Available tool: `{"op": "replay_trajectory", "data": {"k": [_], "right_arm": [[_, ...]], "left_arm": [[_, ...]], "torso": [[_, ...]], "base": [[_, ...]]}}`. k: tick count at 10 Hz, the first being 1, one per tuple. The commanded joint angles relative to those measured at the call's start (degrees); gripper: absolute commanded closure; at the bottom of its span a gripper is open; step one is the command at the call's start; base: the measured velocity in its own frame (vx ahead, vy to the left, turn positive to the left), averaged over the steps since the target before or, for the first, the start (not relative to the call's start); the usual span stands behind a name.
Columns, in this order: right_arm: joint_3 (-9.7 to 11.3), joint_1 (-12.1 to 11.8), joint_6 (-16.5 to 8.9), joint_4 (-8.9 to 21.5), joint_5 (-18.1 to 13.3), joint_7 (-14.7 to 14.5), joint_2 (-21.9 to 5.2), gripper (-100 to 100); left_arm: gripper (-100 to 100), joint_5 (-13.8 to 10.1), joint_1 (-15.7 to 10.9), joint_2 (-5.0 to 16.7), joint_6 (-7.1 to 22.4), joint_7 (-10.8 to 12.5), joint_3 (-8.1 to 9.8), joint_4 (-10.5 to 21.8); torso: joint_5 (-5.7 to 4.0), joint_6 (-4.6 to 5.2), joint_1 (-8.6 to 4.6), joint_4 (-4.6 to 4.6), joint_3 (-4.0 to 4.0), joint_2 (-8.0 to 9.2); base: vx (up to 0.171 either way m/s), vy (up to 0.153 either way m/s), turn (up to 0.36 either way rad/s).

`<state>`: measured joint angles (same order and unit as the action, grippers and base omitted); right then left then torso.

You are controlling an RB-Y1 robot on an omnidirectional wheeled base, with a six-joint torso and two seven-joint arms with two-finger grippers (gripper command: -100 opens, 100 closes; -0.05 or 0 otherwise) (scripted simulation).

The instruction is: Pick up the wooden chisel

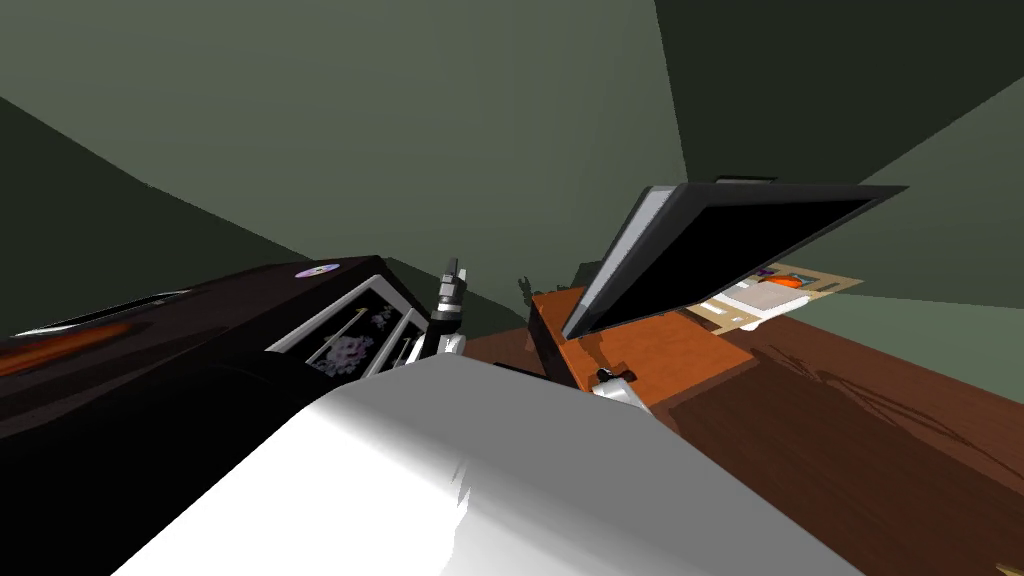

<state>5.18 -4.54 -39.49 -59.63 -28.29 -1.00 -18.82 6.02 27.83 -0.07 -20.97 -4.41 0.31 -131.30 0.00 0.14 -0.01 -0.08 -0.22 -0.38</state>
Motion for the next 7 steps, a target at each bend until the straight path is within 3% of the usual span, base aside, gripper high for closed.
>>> {"op": "replay_trajectory", "data": {"k": [1,5,7], "right_arm": [[-0.2,0.7,-1.4,2.9,-1.4,0.0,-0.3,-100],[-0.4,1.3,-4.2,8.1,-3.9,-0.1,-0.8,-100],[-0.4,1.4,-4.4,7.7,-3.8,-0.2,-0.7,-100]], "left_arm": [[0,0.0,0.0,0.0,0.0,0.0,0.00,0.0],[0,0.0,0.0,0.0,0.0,0.0,0.00,0.0],[0,0.0,0.0,0.0,0.0,0.0,0.00,0.0]], "torso": [[0.00,0.00,0.00,0.00,0.00,0.00],[-0.01,-0.03,-0.06,-0.01,-0.03,-0.07],[0.00,0.01,0.03,0.00,0.02,0.05]], "base": [[0.035,-0.017,0.186],[0.042,-0.027,0.159],[0.001,-0.001,0.007]]}}
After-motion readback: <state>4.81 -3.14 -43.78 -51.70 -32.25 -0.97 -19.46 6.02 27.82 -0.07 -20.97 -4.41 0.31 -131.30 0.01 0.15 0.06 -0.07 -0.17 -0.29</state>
